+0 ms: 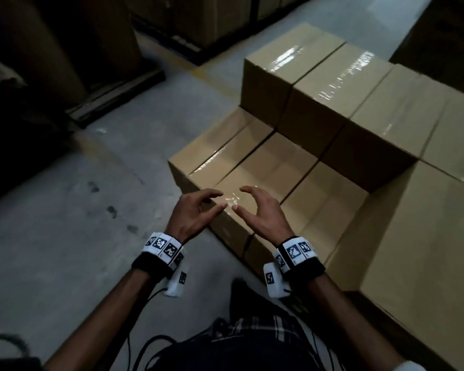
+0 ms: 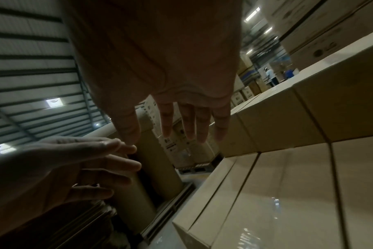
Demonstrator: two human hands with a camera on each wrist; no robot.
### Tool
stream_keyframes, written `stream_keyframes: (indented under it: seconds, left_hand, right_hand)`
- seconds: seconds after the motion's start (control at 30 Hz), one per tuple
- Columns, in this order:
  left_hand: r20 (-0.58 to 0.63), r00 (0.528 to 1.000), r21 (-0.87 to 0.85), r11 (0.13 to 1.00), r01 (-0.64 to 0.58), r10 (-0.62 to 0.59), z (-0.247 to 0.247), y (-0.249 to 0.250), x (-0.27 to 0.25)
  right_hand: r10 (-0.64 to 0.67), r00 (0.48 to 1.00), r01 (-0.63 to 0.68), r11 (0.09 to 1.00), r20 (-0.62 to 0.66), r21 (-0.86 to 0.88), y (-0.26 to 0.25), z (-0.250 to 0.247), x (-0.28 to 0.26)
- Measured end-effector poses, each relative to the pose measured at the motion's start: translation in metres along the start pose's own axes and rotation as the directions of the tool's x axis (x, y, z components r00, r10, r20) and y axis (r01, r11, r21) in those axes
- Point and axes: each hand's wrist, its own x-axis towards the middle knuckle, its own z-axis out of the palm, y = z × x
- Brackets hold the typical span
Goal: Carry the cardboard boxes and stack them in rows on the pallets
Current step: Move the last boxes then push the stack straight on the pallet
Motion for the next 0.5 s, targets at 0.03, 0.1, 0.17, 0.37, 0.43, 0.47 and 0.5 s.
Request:
stream_keyframes:
  seconds: [0.03, 0.1, 0.17, 0.37, 0.43, 0.47, 0.5]
  left_hand:
    - [-0.019, 1.000, 0.015, 1.000, 0.020, -0.020, -0.014, -0.012, 0.012]
    - [-0.052, 0.998, 0.032, 0.999, 0.044, -0.042, -0.040, -0.034, 0.035]
    - [-0.072, 0.996, 0.042, 0.997, 0.058, -0.054, -0.066, -0.059, 0.064]
    - [-0.090, 0.992, 0.115, 0.989, 0.098, -0.087, -0.155, -0.132, 0.173]
    - [-0.089, 0.989, 0.139, 0.982, 0.127, -0.115, -0.190, -0.150, 0.209]
    - [-0.093, 0.989, 0.145, 0.981, 0.131, -0.118, -0.210, -0.160, 0.228]
    - [-0.104, 0.987, 0.154, 0.979, 0.136, -0.121, -0.229, -0.170, 0.246]
  right_hand:
    - [-0.010, 1.000, 0.010, 1.000, 0.020, -0.006, -0.008, 0.009, 0.020]
    - [-0.026, 0.999, 0.027, 1.000, 0.047, -0.012, -0.020, 0.027, 0.061]
    - [-0.044, 0.997, 0.045, 0.999, 0.070, -0.017, -0.033, 0.047, 0.108]
    - [-0.059, 0.992, 0.059, 0.998, 0.116, 0.009, -0.083, 0.102, 0.268]
    - [-0.065, 0.989, 0.062, 0.998, 0.131, 0.024, -0.103, 0.115, 0.320]
    - [-0.073, 0.988, 0.068, 0.997, 0.138, 0.039, -0.115, 0.121, 0.347]
    - [-0.078, 0.986, 0.071, 0.996, 0.146, 0.051, -0.127, 0.127, 0.375]
